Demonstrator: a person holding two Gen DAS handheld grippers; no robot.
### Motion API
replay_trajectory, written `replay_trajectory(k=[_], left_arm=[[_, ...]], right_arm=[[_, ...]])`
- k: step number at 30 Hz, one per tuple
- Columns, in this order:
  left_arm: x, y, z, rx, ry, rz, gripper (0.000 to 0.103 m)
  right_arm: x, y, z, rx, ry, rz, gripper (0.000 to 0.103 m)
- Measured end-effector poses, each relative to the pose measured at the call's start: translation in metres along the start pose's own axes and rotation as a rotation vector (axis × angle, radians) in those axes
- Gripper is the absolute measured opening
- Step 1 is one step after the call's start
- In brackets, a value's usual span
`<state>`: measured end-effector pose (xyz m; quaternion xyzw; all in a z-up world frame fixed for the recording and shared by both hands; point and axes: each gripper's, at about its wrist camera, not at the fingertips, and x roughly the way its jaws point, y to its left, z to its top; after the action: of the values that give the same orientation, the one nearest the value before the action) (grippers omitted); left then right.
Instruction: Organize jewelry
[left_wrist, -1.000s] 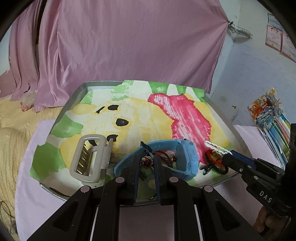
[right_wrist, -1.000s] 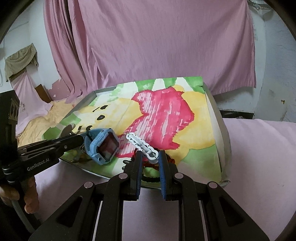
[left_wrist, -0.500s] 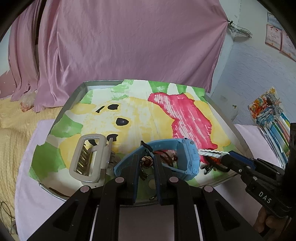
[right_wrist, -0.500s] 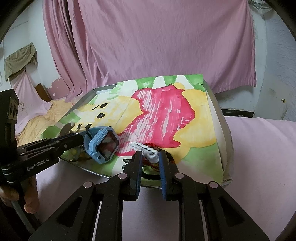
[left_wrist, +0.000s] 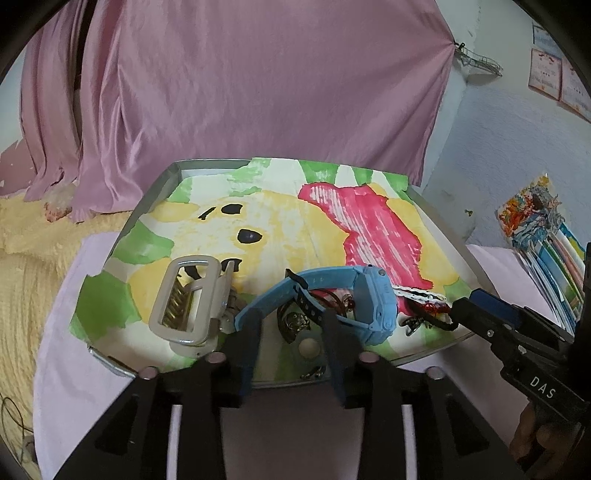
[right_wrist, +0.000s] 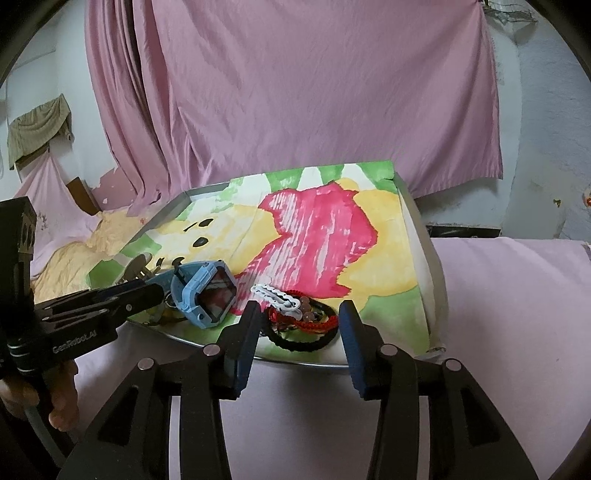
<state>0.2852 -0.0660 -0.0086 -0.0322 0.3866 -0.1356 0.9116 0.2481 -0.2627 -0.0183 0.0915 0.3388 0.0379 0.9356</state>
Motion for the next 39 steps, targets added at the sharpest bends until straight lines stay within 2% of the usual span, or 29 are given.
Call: replay_trajectory(k=[6,8,10,13,15,19,24,31,33,39], left_arm=[[-0.008,0.002,-0.001,-0.007,-0.025,0.009,0.038],[-0.011,0.003,-0.002,-0.010,-0.034,0.010,0.046],[-0.015,0.004,-0.003,-0.018,-0.053,0.013,0.068],[-0.025,0.005,-0.005,-0.013,-0.099,0.038,0.072],[-0.028,0.006,-0.006,-0.017,-0.106,0.042,0.075],[-0.039,0.011,-0.012,-0.035,-0.152,0.062,0.091],[-0.053,0.014,-0.019,-0.040,-0.200,0.081,0.095],[-0.076,0.015,-0.032,-0.049,-0.267,0.098,0.100],[-0.083,0.016,-0.038,-0.056,-0.290,0.105,0.102],[-0.103,0.017,-0.054,-0.077,-0.324,0.120,0.102]], right_arm=[[-0.004,-0.001,-0.001,-0.001,-0.022,-0.010,0.041],[-0.006,-0.001,-0.002,-0.001,-0.032,-0.013,0.049],[-0.010,-0.001,-0.003,-0.001,-0.043,-0.014,0.052],[-0.012,0.000,-0.004,-0.001,-0.056,-0.017,0.057],[-0.015,-0.001,-0.004,0.003,-0.068,-0.016,0.065],[-0.023,0.000,-0.006,0.008,-0.100,-0.020,0.079],[-0.034,0.002,-0.009,0.012,-0.138,-0.021,0.090],[-0.049,0.006,-0.017,0.008,-0.166,-0.007,0.094],[-0.054,0.007,-0.021,0.007,-0.176,0.000,0.101],[-0.079,0.011,-0.036,0.004,-0.223,0.001,0.101]])
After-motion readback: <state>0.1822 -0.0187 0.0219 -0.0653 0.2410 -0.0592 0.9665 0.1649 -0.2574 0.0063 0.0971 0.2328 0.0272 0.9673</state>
